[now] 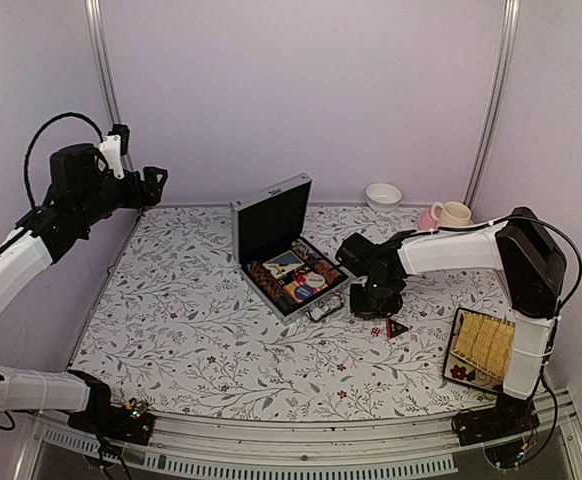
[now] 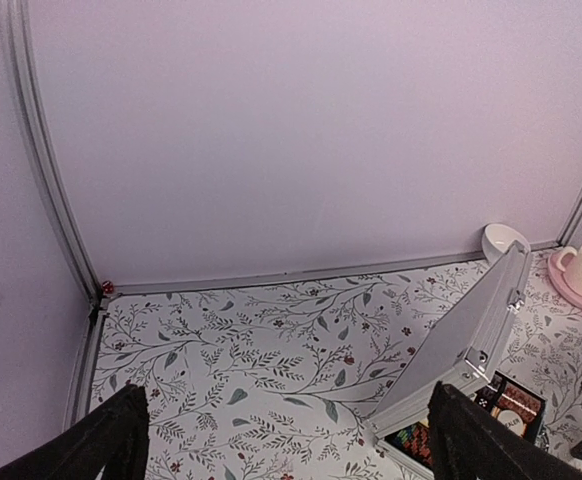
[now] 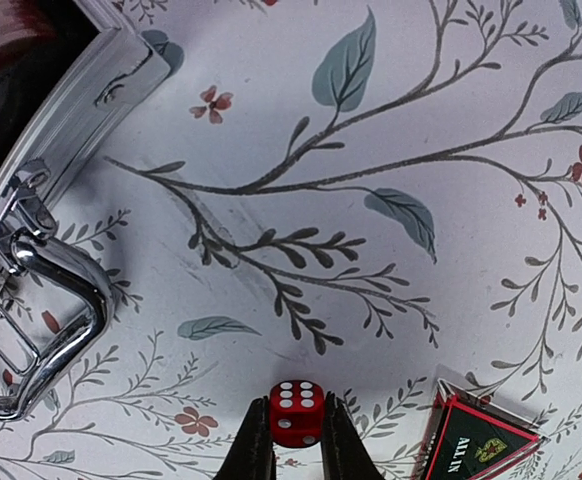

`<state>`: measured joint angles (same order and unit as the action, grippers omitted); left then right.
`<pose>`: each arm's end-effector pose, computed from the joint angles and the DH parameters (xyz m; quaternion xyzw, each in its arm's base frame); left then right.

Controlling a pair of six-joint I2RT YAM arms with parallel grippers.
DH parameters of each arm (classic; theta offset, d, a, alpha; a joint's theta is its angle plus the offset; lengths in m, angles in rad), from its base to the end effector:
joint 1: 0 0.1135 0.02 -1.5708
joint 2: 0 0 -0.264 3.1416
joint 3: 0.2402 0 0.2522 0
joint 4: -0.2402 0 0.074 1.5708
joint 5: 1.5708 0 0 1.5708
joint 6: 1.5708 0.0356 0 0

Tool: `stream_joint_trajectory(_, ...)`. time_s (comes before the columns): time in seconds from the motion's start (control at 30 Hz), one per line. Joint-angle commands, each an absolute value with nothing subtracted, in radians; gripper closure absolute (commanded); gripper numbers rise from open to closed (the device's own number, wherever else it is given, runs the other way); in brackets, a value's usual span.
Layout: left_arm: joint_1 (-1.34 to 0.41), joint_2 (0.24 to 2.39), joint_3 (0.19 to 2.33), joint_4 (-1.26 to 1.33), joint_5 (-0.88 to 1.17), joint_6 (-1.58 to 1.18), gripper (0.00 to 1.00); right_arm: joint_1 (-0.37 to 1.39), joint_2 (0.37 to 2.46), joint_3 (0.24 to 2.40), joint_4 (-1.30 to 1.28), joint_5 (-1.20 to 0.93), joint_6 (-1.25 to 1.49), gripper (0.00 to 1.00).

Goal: Pack up texas hold em set

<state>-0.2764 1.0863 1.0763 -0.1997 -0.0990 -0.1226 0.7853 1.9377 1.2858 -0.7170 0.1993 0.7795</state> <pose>0.2411 -0.0647 0.3819 0.0286 0.7764 -0.0869 0.6236 0.2650 0.2550 0.1523 0.0072 0.9900 0.0005 0.1409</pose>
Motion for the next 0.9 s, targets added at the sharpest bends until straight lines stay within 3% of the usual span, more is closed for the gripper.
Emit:
stream_joint_trajectory(0.0, -0.267, 1.069, 1.080, -0.194, -0.098, -0.111, 0.03, 0.792, 1.918, 1.332, -0.733, 0.229, 0.739, 0.93)
stream_joint_trajectory(0.23, -0.268, 1.071, 1.078, -0.195, -0.101, -0.110, 0.03, 0.797, 1.898, 1.440, -0.598, 0.112, 0.520, 0.93)
stream_joint_trajectory(0.6, -0.268, 1.075, 1.078, -0.195, -0.114, -0.106, 0.03, 0.796, 2.148, 1.776, -0.565, -0.007, 0.260, 0.93)
stream_joint_trajectory(0.87, -0.268, 1.087, 1.081, -0.196, -0.109, -0.106, 0.03, 0.796, 2.240, 1.871, -0.564, -0.024, 0.202, 0.92)
